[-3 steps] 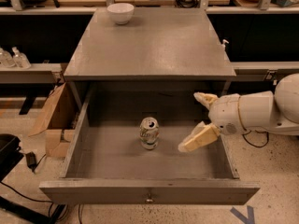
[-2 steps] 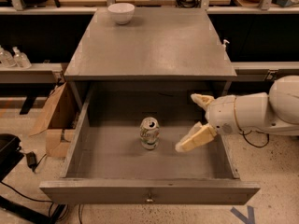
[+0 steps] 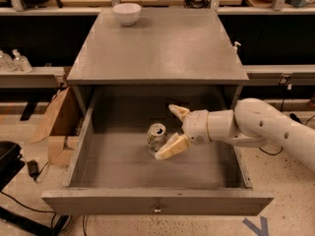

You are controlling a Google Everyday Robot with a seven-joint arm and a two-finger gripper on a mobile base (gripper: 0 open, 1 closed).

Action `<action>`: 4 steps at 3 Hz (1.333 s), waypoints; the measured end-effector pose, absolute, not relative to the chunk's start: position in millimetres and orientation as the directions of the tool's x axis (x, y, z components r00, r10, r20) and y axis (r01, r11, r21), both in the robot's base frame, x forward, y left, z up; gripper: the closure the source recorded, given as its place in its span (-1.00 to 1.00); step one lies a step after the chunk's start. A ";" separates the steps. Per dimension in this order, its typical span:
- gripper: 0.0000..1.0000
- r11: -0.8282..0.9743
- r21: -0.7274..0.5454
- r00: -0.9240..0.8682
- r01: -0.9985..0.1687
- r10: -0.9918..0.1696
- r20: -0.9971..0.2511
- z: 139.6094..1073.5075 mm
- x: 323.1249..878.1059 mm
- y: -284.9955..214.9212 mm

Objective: Pick 7up can from top drawer and place on counter

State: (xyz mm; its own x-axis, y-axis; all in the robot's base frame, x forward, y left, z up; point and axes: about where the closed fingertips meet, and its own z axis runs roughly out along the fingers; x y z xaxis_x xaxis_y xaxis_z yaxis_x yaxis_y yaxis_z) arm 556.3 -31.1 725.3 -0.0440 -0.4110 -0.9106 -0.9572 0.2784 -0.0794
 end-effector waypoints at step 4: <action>0.41 0.221 -0.093 -0.034 -0.971 -0.510 -0.860 650.0 595.8 9.1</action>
Offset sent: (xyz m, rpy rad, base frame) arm 0.0266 0.0462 -0.0793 -0.0909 0.0016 0.0637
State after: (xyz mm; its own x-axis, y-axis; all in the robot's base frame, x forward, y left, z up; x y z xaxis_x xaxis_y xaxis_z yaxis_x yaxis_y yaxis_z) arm 595.8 9.1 650.0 -0.0340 -0.5095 -0.8598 -0.9708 0.2211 -0.0927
